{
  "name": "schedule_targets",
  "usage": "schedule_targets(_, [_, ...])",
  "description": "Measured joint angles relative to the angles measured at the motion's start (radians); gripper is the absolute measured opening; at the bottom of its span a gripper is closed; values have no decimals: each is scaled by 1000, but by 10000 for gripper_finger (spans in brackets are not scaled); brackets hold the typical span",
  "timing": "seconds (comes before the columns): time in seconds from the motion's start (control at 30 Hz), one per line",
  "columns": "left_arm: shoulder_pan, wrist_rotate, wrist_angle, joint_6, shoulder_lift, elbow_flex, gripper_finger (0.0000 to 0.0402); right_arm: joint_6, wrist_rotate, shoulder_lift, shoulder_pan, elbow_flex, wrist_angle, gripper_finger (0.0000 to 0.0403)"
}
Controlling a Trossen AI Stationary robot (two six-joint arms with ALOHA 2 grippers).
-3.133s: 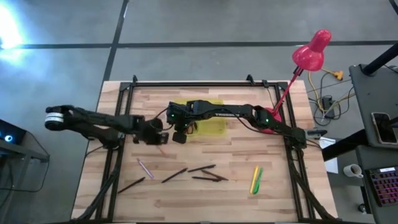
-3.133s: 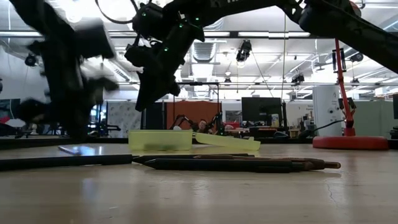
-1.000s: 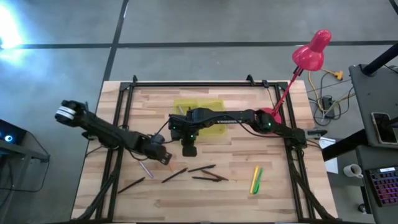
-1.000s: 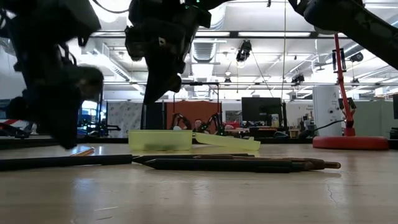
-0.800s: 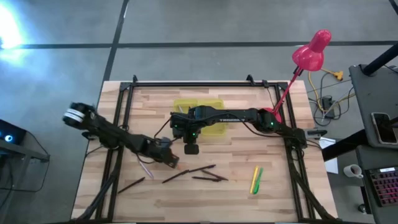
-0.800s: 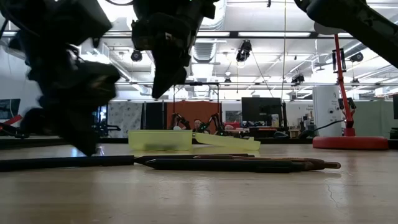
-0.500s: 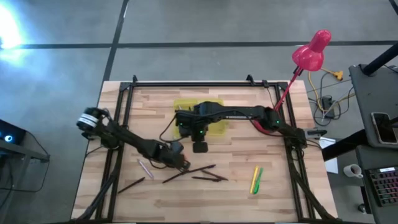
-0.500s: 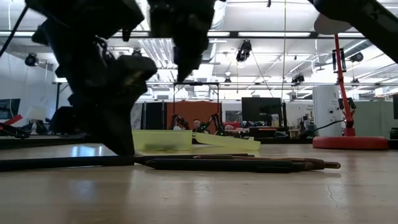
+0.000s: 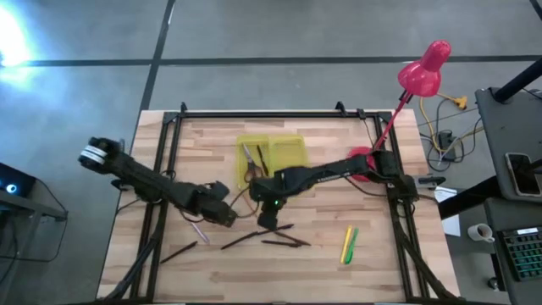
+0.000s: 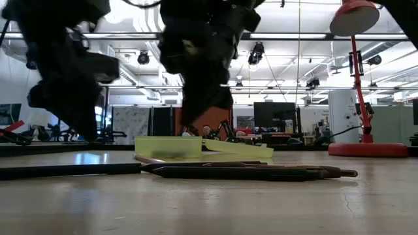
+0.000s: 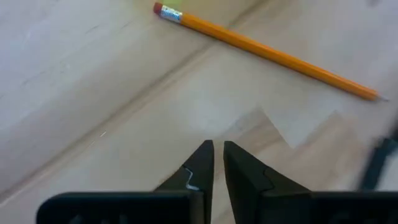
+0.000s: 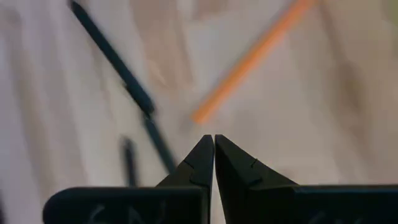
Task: Pick & place school supplies into a supply box
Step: Put the orange pencil into the supply box
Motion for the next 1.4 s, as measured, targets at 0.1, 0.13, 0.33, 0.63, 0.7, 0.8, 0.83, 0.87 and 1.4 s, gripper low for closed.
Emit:
schedule_targets(0.1, [-39,-19,123,40,-147,-107,21,137,14,-3,33,-46,135,9])
schedule_targets(0.13, [-49,-18,177,43,-195,-143,21,188,25,-3,42,-55,163,9])
schedule_targets(0.33, [-60,-22,406,32,-381,-337,3,429,107,-1,75,-98,205,8])
schedule_targets(0.63, [-60,-20,423,42,-421,-405,0,748,338,3,84,-156,247,8])
schedule_targets(0.7, [-60,-16,422,43,-422,-409,0,746,390,3,67,-149,231,8])
schedule_targets(0.8, [-60,-11,411,45,-422,-400,0,689,390,3,30,-143,249,8])
schedule_targets(0.83, [-60,-10,412,53,-422,-395,0,678,390,3,20,-143,255,8])
schedule_targets(0.87, [-60,-9,414,60,-422,-389,0,676,390,4,11,-143,260,8])
schedule_targets(1.4, [-58,40,504,91,-385,-443,0,653,335,110,24,-95,349,9])
